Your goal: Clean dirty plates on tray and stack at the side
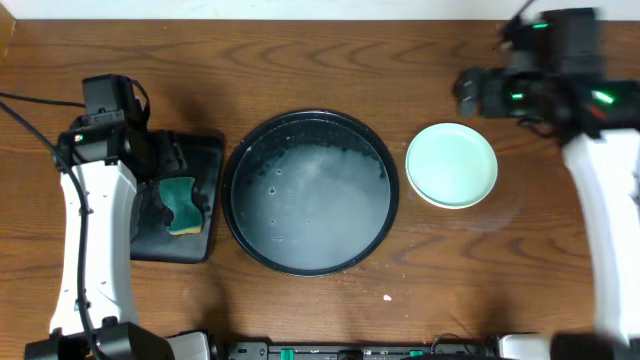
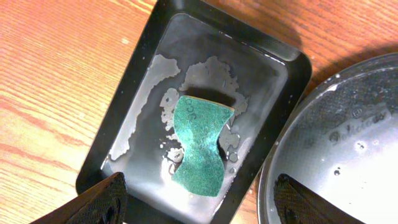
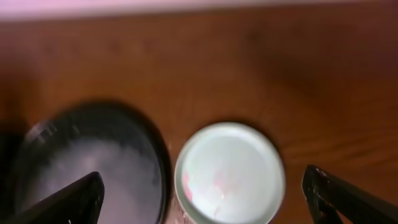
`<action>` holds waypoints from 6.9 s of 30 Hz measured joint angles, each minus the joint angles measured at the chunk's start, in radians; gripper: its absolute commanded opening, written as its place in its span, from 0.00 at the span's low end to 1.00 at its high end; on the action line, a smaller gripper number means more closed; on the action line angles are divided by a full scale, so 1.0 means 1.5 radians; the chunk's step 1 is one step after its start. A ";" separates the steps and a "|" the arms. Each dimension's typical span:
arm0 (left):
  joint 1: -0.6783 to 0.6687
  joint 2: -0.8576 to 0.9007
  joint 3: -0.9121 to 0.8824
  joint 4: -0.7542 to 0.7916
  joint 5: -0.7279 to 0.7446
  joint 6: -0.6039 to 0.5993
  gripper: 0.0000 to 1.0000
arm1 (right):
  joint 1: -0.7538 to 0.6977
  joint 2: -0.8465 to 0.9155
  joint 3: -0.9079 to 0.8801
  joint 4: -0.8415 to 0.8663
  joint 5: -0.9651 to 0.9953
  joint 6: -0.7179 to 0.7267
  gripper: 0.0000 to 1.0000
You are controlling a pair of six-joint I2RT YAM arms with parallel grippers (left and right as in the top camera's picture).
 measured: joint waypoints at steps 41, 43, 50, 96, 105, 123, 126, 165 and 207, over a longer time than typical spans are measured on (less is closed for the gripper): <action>0.000 0.004 0.000 -0.001 0.000 0.000 0.76 | -0.010 -0.470 -0.636 0.602 0.010 -0.086 0.99; 0.000 0.004 0.000 -0.001 0.000 0.000 0.77 | -0.010 -0.517 -0.733 0.668 0.007 -0.086 0.99; 0.000 0.004 0.000 -0.001 0.000 0.000 0.76 | -0.010 -0.701 -1.000 0.779 0.005 -0.080 0.99; 0.000 0.004 0.000 -0.001 0.000 0.000 0.77 | -0.008 -0.996 -1.137 0.649 0.005 -0.068 0.99; 0.000 0.004 0.000 -0.001 0.000 0.000 0.77 | -0.008 -0.996 -1.137 0.649 0.005 -0.068 0.99; -0.005 -0.157 -0.096 0.171 -0.005 0.000 0.77 | -0.008 -0.996 -1.137 0.649 0.005 -0.068 0.99; -0.010 -0.258 -0.187 0.283 0.008 0.000 0.77 | -0.008 -0.997 -1.137 0.649 0.005 -0.068 0.99; -0.032 -0.967 -0.861 0.628 0.000 0.068 0.77 | -0.008 -0.997 -1.137 0.648 0.005 -0.068 0.99; -0.032 -0.966 -0.861 0.628 0.000 0.070 0.77 | -0.008 -0.997 -1.137 0.648 0.005 -0.067 0.99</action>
